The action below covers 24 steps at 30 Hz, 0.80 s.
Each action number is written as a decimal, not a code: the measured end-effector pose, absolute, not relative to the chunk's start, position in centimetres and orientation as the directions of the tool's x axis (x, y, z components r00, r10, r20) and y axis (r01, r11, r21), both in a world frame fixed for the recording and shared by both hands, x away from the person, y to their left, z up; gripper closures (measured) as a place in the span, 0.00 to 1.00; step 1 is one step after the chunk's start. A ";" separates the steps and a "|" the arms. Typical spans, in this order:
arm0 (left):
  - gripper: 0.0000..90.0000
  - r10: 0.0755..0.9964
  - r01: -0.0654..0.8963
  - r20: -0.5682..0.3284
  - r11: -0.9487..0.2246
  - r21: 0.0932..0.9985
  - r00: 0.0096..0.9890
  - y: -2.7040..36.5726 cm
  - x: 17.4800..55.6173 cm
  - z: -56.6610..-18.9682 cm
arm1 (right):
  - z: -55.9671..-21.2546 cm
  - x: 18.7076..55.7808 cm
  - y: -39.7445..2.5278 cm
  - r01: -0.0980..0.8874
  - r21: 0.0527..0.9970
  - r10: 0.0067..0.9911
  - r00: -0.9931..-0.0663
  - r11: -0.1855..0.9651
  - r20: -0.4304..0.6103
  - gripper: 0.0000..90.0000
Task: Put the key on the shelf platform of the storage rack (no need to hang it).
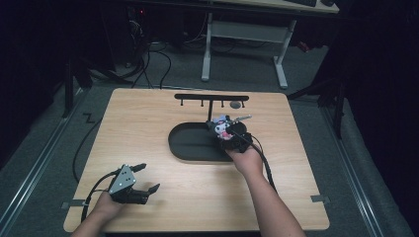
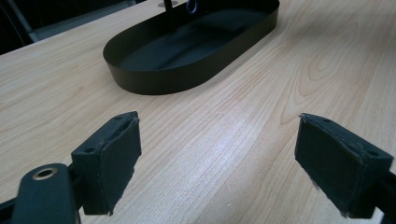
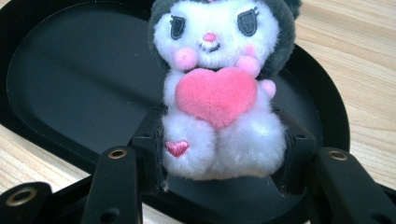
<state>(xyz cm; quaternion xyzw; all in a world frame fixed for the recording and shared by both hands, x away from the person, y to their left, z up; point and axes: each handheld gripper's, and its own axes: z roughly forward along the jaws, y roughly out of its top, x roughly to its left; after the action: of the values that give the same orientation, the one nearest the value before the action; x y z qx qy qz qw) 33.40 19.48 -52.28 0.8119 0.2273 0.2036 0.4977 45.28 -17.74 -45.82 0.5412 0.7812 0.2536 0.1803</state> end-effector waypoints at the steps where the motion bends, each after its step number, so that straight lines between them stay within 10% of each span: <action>1: 0.17 0.571 0.166 0.105 -0.402 0.901 0.814 19.5 33.4 -52.3 | -46.0 45.3 -17.7 0.758 0.586 0.938 -0.347 0.286 -0.009 0.52; 24: 0.17 0.573 0.166 0.105 -0.401 0.901 0.813 19.4 33.4 -52.3 | -48.0 44.2 -18.7 0.799 0.526 0.939 -0.345 0.291 0.004 0.52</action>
<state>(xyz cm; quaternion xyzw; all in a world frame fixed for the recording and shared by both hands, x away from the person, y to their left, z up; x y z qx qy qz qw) 33.43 19.44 -52.29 0.8115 0.2279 0.2044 0.4977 44.17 -18.73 -48.01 0.5511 0.7884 0.2253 0.1548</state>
